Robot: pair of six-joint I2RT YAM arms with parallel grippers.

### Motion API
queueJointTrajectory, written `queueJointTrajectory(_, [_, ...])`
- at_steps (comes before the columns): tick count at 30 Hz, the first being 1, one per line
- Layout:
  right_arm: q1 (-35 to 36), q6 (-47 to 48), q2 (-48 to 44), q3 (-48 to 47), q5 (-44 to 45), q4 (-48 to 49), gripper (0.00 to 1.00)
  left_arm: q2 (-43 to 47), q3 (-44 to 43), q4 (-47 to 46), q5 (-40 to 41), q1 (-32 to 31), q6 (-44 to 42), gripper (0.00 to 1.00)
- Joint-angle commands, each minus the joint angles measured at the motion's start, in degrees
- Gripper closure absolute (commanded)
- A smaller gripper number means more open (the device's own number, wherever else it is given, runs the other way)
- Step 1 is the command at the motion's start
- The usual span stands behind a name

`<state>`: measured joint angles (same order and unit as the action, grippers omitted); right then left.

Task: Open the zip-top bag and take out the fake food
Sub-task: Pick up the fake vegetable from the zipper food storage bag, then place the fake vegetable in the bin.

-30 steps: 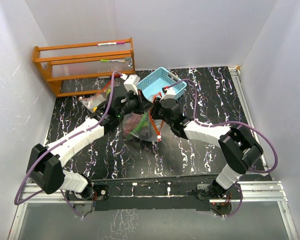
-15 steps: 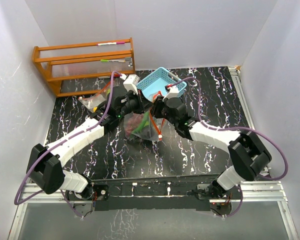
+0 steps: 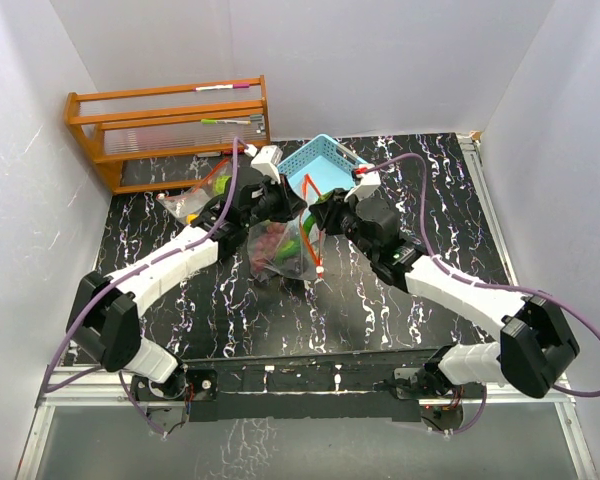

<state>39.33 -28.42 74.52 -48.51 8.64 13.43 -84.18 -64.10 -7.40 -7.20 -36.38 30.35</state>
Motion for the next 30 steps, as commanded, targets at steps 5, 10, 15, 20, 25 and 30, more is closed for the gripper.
queueJointTrajectory(5, [0.5,7.5,-1.5,-5.6,7.4,-0.2,0.93,1.5,-0.1,3.1,1.9,4.6,0.3,1.00])
queueJointTrajectory(10, [-0.5,12.5,3.3,-14.3,9.8,-0.6,0.93,5.5,5.5,2.3,3.9,6.6,0.2,1.00])
queueJointTrajectory(15, [-2.9,13.9,7.3,-21.9,8.6,0.0,0.93,6.2,6.4,3.7,5.0,6.9,-3.4,1.00])
queueJointTrajectory(20, [-4.3,17.7,11.6,-27.8,13.4,2.1,0.92,6.0,7.7,5.0,6.7,7.6,-5.6,1.00])
queueJointTrajectory(25, [-5.1,24.0,15.8,-30.5,20.0,6.7,0.92,6.2,9.1,8.3,6.9,9.4,-4.4,1.00])
queueJointTrajectory(30, [-6.9,23.7,19.7,-31.3,18.7,7.5,0.93,10.4,12.1,10.2,8.3,11.9,-3.6,1.00])
